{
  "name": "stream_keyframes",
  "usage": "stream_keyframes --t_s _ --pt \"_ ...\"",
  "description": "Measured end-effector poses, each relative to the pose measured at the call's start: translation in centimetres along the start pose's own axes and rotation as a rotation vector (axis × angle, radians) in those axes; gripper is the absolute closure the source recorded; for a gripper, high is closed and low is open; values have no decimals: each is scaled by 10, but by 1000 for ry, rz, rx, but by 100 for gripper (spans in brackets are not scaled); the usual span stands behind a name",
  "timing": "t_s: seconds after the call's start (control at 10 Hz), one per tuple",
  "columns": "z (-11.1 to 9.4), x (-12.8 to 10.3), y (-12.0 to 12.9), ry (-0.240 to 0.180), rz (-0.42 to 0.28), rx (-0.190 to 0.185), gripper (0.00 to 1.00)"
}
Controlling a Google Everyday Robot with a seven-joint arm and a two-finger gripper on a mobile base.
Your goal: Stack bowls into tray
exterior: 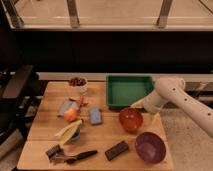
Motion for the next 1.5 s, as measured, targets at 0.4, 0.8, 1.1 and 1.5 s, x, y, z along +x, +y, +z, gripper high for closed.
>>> stream_keyframes --t_s 0.4,0.8,1.1,1.5 --pt "16 -11 13 -121 -23 -11 20" --pt "38 -25 20 -182 -12 -30 20" --pt "52 -31 17 -206 16 -30 29" --pt "52 -29 17 -168 67 -26 66"
